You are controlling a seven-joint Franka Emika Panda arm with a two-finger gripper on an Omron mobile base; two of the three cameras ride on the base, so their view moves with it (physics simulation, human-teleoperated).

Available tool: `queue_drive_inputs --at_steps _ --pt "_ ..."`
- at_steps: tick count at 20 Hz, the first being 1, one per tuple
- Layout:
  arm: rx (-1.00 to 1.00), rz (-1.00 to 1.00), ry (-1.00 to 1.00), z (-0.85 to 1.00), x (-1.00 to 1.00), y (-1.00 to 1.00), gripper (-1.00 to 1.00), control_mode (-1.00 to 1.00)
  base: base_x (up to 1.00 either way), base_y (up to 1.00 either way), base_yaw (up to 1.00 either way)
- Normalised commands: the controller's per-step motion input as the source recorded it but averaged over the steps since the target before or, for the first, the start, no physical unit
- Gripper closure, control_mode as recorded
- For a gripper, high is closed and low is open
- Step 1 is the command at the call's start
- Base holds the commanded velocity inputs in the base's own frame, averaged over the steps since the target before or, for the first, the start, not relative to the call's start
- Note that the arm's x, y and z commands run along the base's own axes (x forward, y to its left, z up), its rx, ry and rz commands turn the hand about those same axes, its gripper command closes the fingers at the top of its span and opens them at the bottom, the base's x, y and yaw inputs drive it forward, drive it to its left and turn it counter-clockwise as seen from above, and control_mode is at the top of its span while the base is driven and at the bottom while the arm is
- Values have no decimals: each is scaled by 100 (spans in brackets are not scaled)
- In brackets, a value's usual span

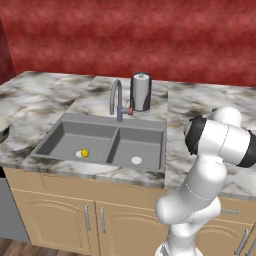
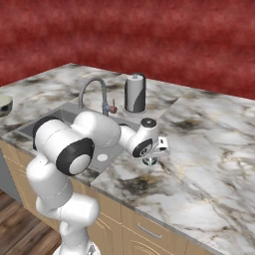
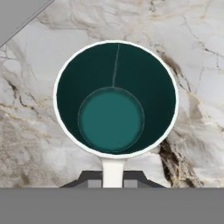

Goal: Clear the mugs and bowl far away from the sink.

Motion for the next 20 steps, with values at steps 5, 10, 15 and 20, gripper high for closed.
queue_drive_inputs --at_steps 5,10,15,20 --pt "0 0 -2 4 -2 0 100 -100 0 0 0" --pt "0 0 -27 52 -23 0 100 -100 0 0 0" --pt "0 0 -41 82 -55 1 100 -100 0 0 0" --pt "0 0 0 0 0 0 100 100 -58 9 -18"
